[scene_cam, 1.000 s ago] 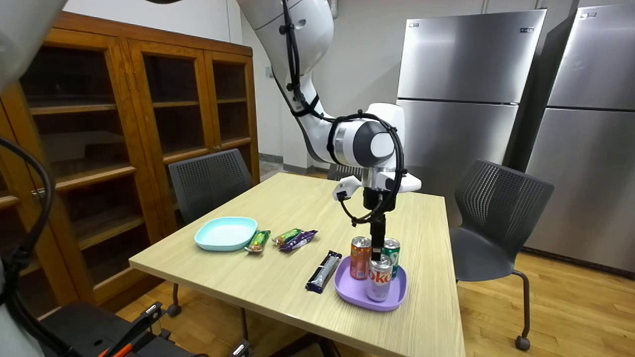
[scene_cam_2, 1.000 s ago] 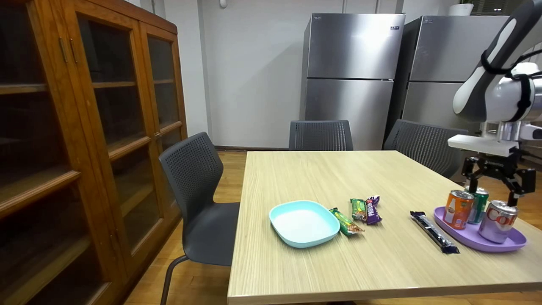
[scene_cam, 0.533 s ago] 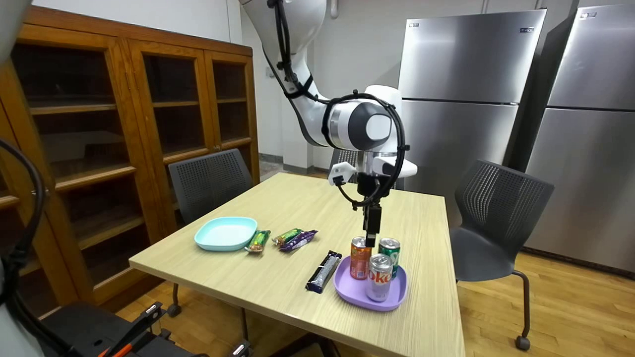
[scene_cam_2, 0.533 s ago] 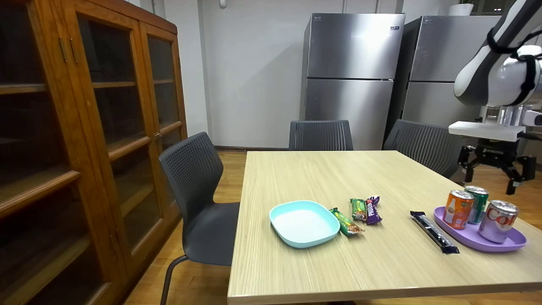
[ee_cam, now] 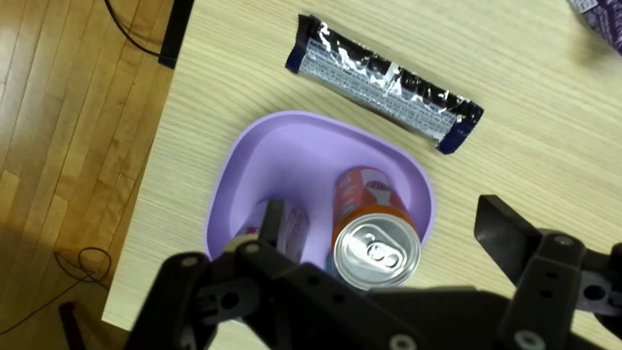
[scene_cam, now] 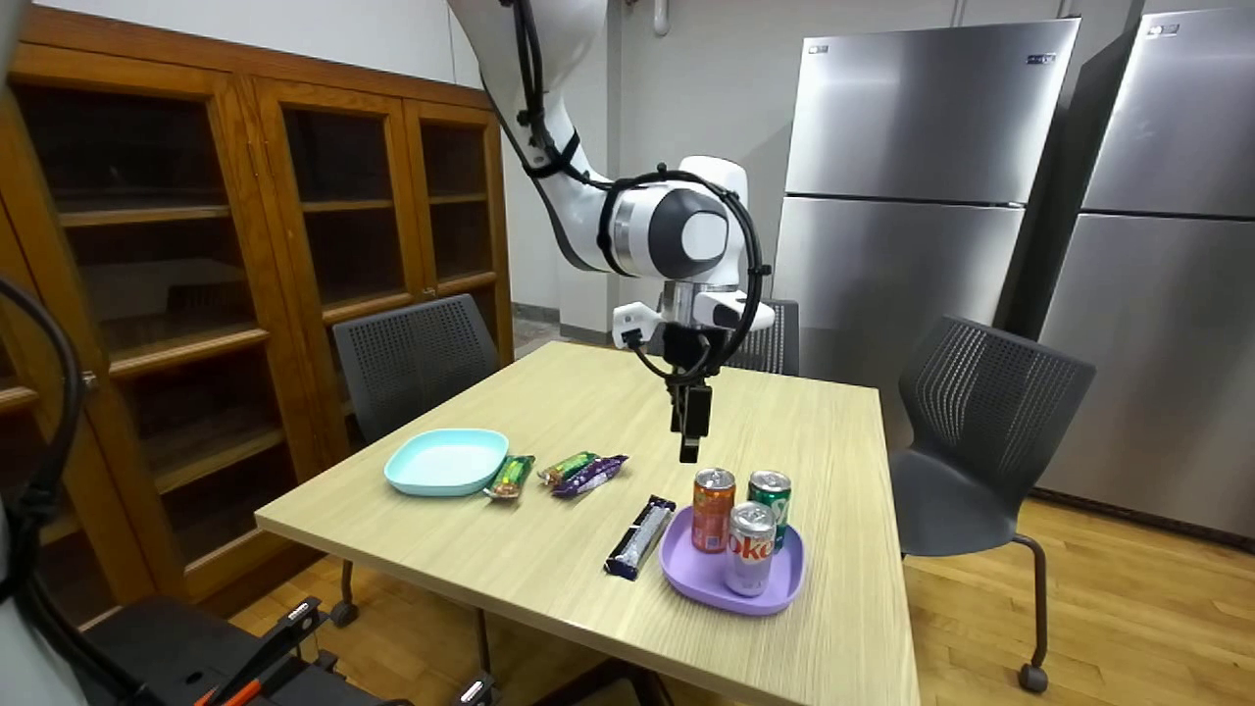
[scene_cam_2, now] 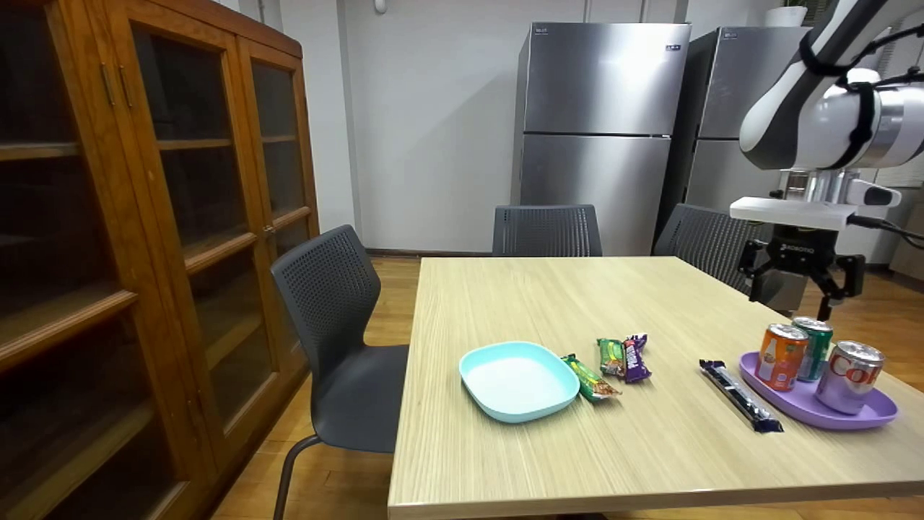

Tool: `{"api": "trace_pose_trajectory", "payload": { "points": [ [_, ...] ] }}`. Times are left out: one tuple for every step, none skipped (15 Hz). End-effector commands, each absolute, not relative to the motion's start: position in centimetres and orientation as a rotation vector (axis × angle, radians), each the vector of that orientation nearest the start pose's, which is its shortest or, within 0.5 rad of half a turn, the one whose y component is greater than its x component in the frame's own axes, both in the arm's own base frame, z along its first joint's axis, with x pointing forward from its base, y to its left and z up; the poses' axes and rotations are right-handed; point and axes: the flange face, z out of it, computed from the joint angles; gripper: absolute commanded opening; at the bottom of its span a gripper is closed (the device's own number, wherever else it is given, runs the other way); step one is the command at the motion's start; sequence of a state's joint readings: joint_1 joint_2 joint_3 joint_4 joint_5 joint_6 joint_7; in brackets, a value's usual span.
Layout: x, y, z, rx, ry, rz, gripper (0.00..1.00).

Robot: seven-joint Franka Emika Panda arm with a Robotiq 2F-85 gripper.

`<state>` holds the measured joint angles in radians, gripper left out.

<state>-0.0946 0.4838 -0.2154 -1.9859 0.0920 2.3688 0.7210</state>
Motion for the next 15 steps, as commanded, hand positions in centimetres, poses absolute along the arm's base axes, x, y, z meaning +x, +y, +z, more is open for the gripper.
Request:
{"api": "trace_pose_trajectory", "payload": {
  "points": [
    [57.5,-14.1,21.8,-2.800,1.506,0.139,1.00],
    [57.8,-13.1,21.6,-2.815,1.485,0.133,1.00],
    [58.0,-12.0,21.3,-2.829,1.463,0.130,1.00],
    [58.2,-11.1,21.1,-2.842,1.443,0.126,1.00],
    [58.4,-10.0,20.8,-2.854,1.421,0.127,1.00],
    [58.6,-9.3,20.5,-2.863,1.406,0.126,1.00],
    [58.7,-8.5,20.2,-2.872,1.387,0.128,1.00],
    [58.9,-7.8,19.9,-2.881,1.378,0.127,1.00],
    [59.1,-7.2,19.4,-2.891,1.366,0.137,1.00],
    [59.2,-6.8,18.9,-2.896,1.358,0.144,1.00],
    [59.3,-6.4,18.3,-2.900,1.352,0.158,1.00],
    [59.4,-6.1,17.9,-2.906,1.348,0.166,1.00],
    [59.4,-5.8,17.4,-2.912,1.340,0.176,1.00],
    [59.5,-5.5,16.9,-2.920,1.332,0.184,1.00],
    [59.6,-5.3,16.4,-2.927,1.329,0.184,1.00]
  ]
}}
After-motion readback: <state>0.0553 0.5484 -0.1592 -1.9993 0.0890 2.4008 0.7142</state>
